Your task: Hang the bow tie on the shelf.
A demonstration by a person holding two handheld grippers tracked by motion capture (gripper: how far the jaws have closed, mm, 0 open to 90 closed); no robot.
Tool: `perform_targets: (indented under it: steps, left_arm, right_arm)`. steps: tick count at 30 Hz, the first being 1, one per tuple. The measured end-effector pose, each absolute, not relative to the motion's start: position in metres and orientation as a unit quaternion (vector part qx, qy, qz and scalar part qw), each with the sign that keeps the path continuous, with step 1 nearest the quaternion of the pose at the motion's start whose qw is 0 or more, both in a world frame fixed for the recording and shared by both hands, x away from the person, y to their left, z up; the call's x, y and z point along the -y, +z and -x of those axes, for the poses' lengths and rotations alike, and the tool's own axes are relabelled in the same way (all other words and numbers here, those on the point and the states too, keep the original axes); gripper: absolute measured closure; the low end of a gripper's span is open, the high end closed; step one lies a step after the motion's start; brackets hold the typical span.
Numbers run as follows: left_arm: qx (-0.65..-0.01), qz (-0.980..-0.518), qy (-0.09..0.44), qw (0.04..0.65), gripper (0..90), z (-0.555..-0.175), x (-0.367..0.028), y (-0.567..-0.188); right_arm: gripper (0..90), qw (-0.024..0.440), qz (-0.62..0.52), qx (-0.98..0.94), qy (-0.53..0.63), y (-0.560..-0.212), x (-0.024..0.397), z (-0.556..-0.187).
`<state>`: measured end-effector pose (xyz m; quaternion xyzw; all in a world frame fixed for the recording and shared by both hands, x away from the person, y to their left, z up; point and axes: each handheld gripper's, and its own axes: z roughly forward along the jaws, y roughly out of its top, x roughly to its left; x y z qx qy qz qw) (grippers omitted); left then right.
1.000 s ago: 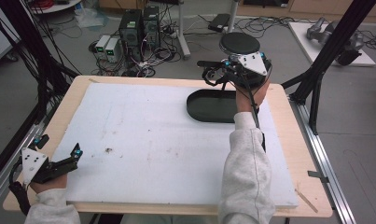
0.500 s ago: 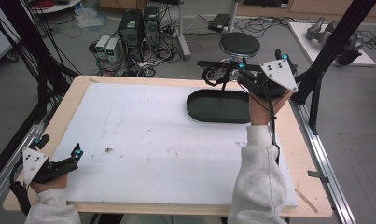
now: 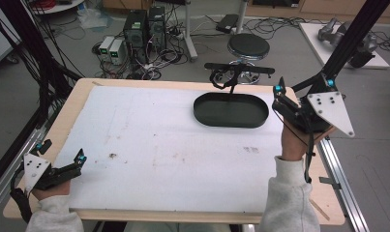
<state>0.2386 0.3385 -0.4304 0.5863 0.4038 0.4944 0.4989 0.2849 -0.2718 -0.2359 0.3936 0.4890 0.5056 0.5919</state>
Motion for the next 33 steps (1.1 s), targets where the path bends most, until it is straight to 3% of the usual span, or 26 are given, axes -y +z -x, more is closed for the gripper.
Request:
perform_targets:
  steps: [16, 21, 33]
  left_arm:
    - [-0.399, -0.578, 0.498, 0.508, 1.8, -0.235, -0.339, -0.429]
    - [-0.397, -0.573, 0.501, 0.513, 1.8, -0.234, -0.341, -0.428]
    - [-0.401, -0.566, 0.500, 0.519, 1.8, -0.235, -0.345, -0.429]
  right_arm:
    - [11.0, 0.543, -0.451, -0.498, 0.503, -0.297, 0.301, -0.248]
    - [11.0, 0.515, -0.461, -0.506, 0.515, -0.314, 0.310, -0.252]
    - [11.1, 0.523, -0.442, -0.499, 0.531, -0.372, 0.303, -0.262]
